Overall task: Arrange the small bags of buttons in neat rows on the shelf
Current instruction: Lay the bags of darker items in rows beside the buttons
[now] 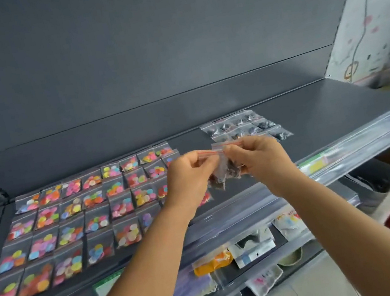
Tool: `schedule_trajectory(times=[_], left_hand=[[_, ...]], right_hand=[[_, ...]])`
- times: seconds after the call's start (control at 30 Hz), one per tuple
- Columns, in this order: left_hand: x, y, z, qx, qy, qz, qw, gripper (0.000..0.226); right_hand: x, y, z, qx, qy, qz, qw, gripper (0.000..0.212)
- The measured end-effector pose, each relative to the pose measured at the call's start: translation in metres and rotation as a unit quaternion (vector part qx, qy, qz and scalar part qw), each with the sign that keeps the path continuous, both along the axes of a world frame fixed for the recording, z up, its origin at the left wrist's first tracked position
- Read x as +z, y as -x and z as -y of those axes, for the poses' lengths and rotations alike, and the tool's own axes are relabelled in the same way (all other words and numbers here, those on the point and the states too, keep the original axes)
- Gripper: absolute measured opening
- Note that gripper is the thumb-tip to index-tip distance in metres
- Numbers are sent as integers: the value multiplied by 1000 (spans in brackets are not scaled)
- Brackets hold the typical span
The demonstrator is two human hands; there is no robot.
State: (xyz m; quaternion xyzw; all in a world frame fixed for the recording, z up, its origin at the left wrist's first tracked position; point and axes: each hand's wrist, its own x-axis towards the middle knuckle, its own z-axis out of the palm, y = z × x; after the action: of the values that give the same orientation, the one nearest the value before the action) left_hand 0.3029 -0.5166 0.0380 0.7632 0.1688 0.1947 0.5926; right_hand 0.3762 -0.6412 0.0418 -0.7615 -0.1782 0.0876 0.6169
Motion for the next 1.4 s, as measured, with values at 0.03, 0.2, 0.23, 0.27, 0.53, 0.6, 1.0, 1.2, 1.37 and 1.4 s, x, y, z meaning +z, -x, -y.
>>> schedule_trajectory(times=[0.03,0.2,0.23,0.27,0.53,0.6,1.0,1.2,1.37,1.4], left_hand=[[0,-7,6,-5,-2,0,1000,6],[-5,-51,31,-26,1,0,1000,10],[-6,-60,34,-28,4,3,1000,9],[-6,-69,36,-31,10,8,999,8],[-13,-155,44,-74,-42,18,996,11],[-15,-173,46,-71,-57,24,996,11],[-23,-223,71,-28,-37,-10,999,13],[-24,-230,100,43,-53,-39,997,9],[-35,-225,120,81,-90,-86,989,11],[-39,-223,124,83,-95,-98,987,11]], right_hand=[[-1,-4,8,-5,-5,-5,1000,17],[-4,-31,38,-51,-38,-29,998,16],[-5,-38,43,-61,-33,-30,997,18],[-6,-45,48,-69,-26,-35,997,18],[-9,-109,62,-147,-41,-25,988,13],[-11,-125,63,-165,-49,-18,985,11],[-30,-200,77,-90,-42,-40,994,17],[-31,-235,105,-40,24,-34,998,21],[-41,-250,129,24,142,-14,989,14],[-44,-251,132,45,163,-11,985,14]])
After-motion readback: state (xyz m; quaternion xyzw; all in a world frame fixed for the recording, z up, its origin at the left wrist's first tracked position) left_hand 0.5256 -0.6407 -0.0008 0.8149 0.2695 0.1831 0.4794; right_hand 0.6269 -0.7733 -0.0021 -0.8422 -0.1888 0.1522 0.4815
